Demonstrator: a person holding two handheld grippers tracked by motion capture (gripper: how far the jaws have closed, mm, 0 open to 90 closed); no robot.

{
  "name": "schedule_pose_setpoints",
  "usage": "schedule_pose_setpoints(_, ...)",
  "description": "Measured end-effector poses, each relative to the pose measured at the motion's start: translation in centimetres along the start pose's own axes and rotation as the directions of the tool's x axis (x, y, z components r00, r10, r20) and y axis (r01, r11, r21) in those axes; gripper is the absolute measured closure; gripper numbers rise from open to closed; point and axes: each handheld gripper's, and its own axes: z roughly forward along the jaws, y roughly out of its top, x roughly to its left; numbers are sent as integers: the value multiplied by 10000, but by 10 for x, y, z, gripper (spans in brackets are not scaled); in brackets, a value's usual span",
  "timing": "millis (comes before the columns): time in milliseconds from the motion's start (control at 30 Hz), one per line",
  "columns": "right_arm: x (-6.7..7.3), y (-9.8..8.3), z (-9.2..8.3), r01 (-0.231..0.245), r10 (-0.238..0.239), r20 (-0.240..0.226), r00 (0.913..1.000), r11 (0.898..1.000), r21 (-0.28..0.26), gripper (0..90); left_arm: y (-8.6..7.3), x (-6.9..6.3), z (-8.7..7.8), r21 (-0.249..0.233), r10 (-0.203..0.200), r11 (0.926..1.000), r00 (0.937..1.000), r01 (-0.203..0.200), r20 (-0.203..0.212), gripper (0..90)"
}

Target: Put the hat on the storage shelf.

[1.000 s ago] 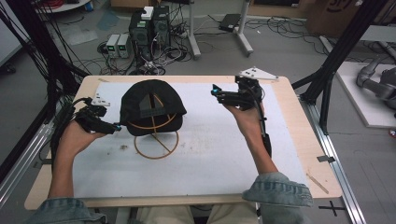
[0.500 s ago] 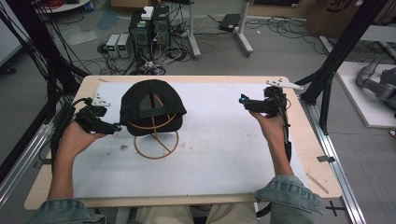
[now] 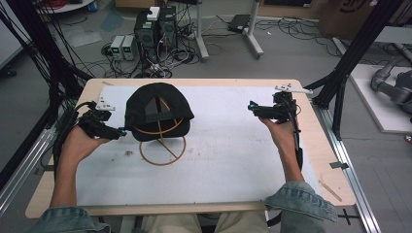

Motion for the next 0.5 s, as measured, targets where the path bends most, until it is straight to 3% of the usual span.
schedule_pose_setpoints(500, -1, -1, 1, -134, 134, -69, 9999, 9999, 50, 23, 0, 1, 0, 4, -7, 10000, 10000, 7, -26, 239)
